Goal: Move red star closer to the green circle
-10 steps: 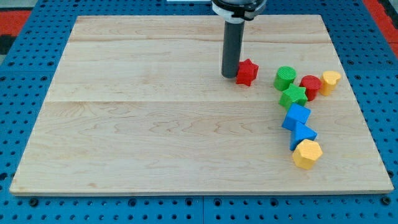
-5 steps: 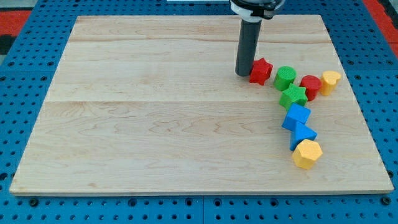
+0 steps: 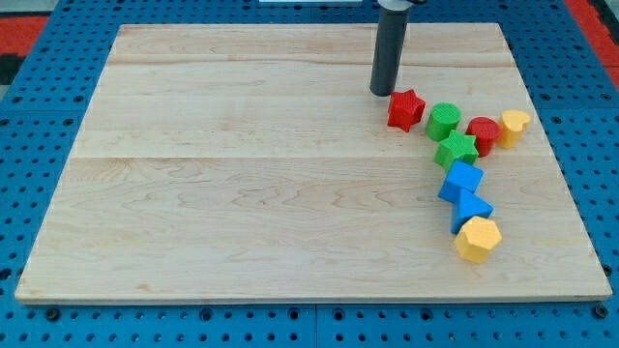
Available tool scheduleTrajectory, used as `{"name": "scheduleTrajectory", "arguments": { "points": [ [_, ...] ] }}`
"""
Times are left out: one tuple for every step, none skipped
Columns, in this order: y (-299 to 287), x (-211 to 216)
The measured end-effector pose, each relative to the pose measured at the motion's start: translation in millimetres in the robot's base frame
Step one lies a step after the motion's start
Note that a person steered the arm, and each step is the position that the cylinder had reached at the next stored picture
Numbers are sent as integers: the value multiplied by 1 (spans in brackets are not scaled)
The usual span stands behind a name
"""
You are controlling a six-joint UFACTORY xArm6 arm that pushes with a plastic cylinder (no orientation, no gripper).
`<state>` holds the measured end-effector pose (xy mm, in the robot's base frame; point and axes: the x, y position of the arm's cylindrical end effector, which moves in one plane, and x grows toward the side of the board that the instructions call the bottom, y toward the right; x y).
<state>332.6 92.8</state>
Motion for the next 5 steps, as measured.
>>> {"name": "scheduleTrajectory", "arguments": {
  "points": [
    [2, 13],
    [2, 24],
    [2, 28],
    [2, 18],
    [12, -15]
  ]
}}
